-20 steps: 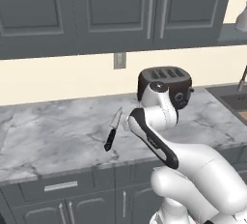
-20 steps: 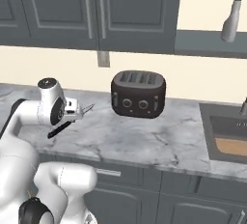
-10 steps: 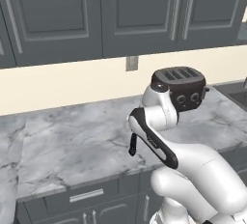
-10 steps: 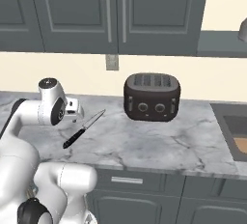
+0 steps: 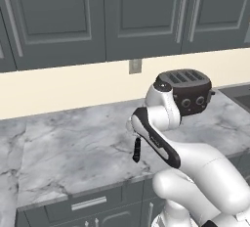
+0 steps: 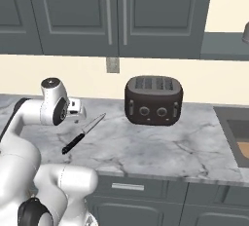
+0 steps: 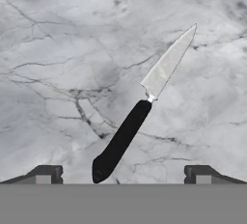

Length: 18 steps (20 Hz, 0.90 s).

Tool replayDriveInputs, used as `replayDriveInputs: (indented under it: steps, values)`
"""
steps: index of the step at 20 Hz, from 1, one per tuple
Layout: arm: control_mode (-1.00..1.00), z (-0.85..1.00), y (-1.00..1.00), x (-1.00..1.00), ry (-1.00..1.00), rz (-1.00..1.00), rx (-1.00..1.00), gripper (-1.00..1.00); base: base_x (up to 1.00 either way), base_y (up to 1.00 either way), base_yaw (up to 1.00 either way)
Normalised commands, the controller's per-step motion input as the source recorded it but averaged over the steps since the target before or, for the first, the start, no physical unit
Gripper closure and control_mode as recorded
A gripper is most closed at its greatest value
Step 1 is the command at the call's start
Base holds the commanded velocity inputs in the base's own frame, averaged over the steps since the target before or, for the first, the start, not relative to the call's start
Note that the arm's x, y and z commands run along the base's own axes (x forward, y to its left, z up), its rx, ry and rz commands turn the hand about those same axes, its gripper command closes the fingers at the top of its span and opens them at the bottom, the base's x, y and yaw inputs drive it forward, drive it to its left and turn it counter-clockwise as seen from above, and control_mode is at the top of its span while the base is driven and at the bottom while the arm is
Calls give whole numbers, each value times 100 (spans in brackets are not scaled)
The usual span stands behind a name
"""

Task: Move the cutting board and knife to the sink. Then move spray from the shelves to the counter.

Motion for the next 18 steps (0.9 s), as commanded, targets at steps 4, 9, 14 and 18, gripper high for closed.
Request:
replayDriveInputs:
  steps: [4, 9, 14, 18]
  values:
    - [100, 0, 0, 0, 0, 0, 0, -100, 0, 0, 0]
    - [100, 0, 0, 0, 0, 0, 0, -100, 0, 0, 0]
    - [-100, 0, 0, 11, 2, -1, 0, -100, 4, 0, 0]
    - [-100, -7, 0, 40, 5, -6, 0, -100, 0, 0, 0]
